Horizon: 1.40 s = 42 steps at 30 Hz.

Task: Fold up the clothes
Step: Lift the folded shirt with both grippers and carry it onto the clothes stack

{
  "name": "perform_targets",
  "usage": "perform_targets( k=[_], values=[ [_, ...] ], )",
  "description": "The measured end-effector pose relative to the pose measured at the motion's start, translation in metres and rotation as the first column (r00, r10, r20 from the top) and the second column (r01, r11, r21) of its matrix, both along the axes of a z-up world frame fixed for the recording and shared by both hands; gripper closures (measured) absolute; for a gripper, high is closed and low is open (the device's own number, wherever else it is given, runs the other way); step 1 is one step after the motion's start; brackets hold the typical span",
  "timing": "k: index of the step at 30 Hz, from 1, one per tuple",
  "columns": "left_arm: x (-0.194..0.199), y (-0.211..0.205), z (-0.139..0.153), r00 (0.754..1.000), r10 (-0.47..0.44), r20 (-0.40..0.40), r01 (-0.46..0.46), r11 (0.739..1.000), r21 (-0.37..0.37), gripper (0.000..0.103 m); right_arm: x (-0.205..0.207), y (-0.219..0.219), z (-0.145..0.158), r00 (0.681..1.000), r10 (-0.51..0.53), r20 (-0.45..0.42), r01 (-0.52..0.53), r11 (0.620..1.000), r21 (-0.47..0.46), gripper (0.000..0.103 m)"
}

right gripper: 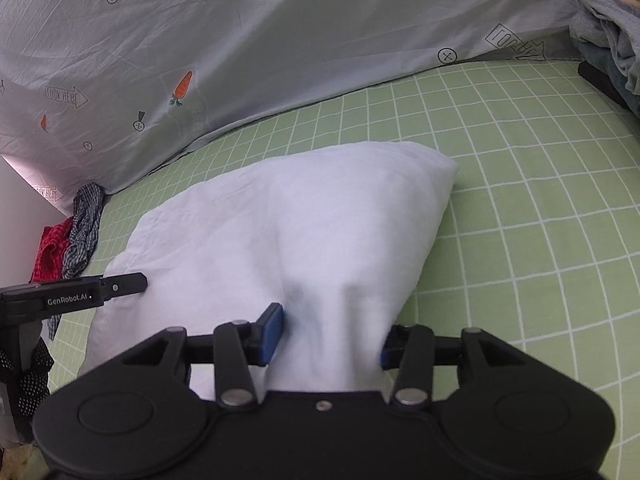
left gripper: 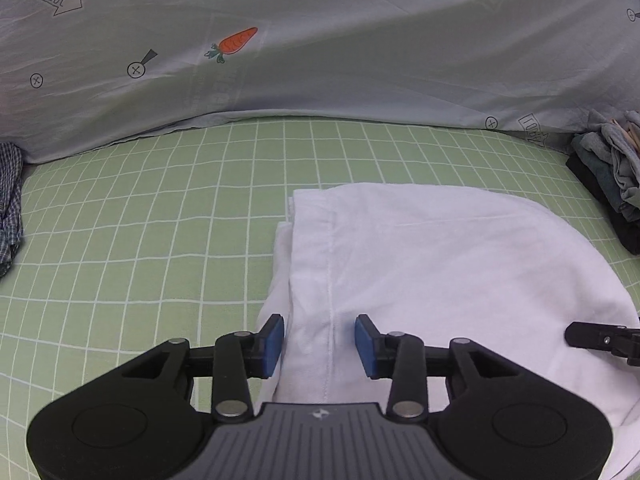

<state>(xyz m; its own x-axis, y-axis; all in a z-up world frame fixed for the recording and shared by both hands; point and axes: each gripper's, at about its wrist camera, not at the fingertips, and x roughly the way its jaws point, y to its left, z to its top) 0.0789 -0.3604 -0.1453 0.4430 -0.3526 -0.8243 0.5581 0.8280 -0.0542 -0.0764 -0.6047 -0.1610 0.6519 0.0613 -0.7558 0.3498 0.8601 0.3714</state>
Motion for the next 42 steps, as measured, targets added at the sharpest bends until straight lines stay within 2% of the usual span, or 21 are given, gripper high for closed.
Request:
perform_targets(
  k=[1, 2, 3, 4, 8, 12, 13, 14, 15, 16, 17, 19, 22, 24, 26, 33, 39, 42],
  values=[
    [0.005, 0.003, -0.007, 1.0, 0.009, -0.011, -0.008, 1.0, 0.016, 0.04, 0.003, 0.002, -0.003, 1.0, 0.003, -0.012, -0.003, 1.0, -0.019, 0.039],
    [0.008, 0.006, -0.01, 1.0, 0.003, -0.025, -0.003, 1.0, -0.001, 0.033, 0.006, 0.004, -0.007, 1.0, 0.006, -0.024, -0.007, 0.999, -0.037, 0.028],
    [0.012, 0.008, -0.013, 0.999, -0.004, -0.039, 0.003, 1.0, -0.018, 0.027, 0.009, 0.004, -0.011, 0.999, 0.008, -0.033, -0.01, 0.999, -0.043, 0.023],
    [0.015, 0.01, -0.017, 0.999, -0.01, -0.052, 0.008, 0.999, -0.035, 0.026, 0.012, 0.005, -0.015, 0.999, 0.011, -0.042, -0.013, 0.999, -0.048, 0.016],
    [0.029, 0.019, -0.029, 0.994, -0.038, -0.106, 0.027, 0.994, -0.103, 0.023, 0.021, 0.001, -0.027, 0.997, 0.003, -0.077, -0.004, 1.0, -0.019, 0.005],
    [0.039, 0.022, -0.041, 0.978, -0.064, -0.199, 0.026, 0.982, -0.19, 0.023, 0.022, -0.008, -0.037, 0.996, -0.013, -0.087, 0.018, 0.998, 0.061, 0.004],
    [0.039, 0.022, -0.042, 0.975, -0.063, -0.212, 0.019, 0.979, -0.204, 0.023, 0.022, -0.009, -0.038, 0.997, -0.011, -0.082, 0.017, 0.997, 0.077, 0.006],
    [0.039, 0.022, -0.044, 0.972, -0.063, -0.224, 0.012, 0.976, -0.219, 0.025, 0.021, -0.009, -0.038, 0.998, -0.005, -0.07, 0.012, 0.995, 0.097, 0.012],
    [0.039, 0.021, -0.045, 0.97, -0.062, -0.237, 0.005, 0.972, -0.234, 0.035, 0.021, -0.009, -0.038, 0.998, 0.0, -0.057, 0.007, 0.993, 0.118, 0.017],
    [0.039, 0.021, -0.047, 0.967, -0.062, -0.249, -0.002, 0.969, -0.248, 0.037, 0.02, -0.009, -0.037, 0.999, -0.002, -0.044, 0.007, 0.992, 0.129, 0.026],
    [0.039, 0.021, -0.049, 0.963, -0.061, -0.261, -0.01, 0.965, -0.262, 0.042, 0.019, -0.008, -0.033, 1.0, 0.001, -0.025, 0.002, 0.993, 0.118, 0.037],
    [0.036, 0.02, -0.047, 0.963, -0.042, -0.266, -0.034, 0.96, -0.276, 0.057, 0.019, -0.005, -0.025, 1.0, 0.007, 0.001, -0.007, 0.996, 0.094, 0.052],
    [0.032, 0.016, -0.033, 0.965, 0.0, -0.263, -0.082, 0.95, -0.301, 0.076, 0.016, -0.012, -0.014, 1.0, -0.012, 0.027, 0.008, 0.993, 0.118, 0.065],
    [0.029, 0.01, -0.022, 0.966, -0.001, -0.259, -0.085, 0.942, -0.324, 0.079, 0.013, -0.019, -0.005, 0.999, -0.026, 0.044, 0.02, 0.992, 0.123, 0.068],
    [0.022, -0.008, -0.008, 0.972, -0.034, -0.233, -0.046, 0.943, -0.329, 0.08, 0.008, -0.029, 0.006, 0.997, -0.037, 0.067, 0.029, 0.993, 0.115, 0.07],
    [0.0, -0.075, 0.04, 0.979, -0.123, -0.164, 0.05, 0.921, -0.387, 0.08, -0.025, -0.08, 0.047, 0.985, -0.095, 0.143, 0.085, 0.994, 0.072, 0.071],
    [-0.015, -0.154, 0.094, 0.97, -0.227, -0.085, 0.169, 0.883, -0.437, 0.08, -0.065, -0.149, 0.091, 0.956, -0.188, 0.225, 0.171, 0.981, 0.095, 0.071],
    [-0.022, -0.199, 0.117, 0.962, -0.267, -0.061, 0.204, 0.849, -0.487, 0.08, -0.085, -0.187, 0.114, 0.936, -0.24, 0.259, 0.216, 0.969, 0.116, 0.072]
  ],
)
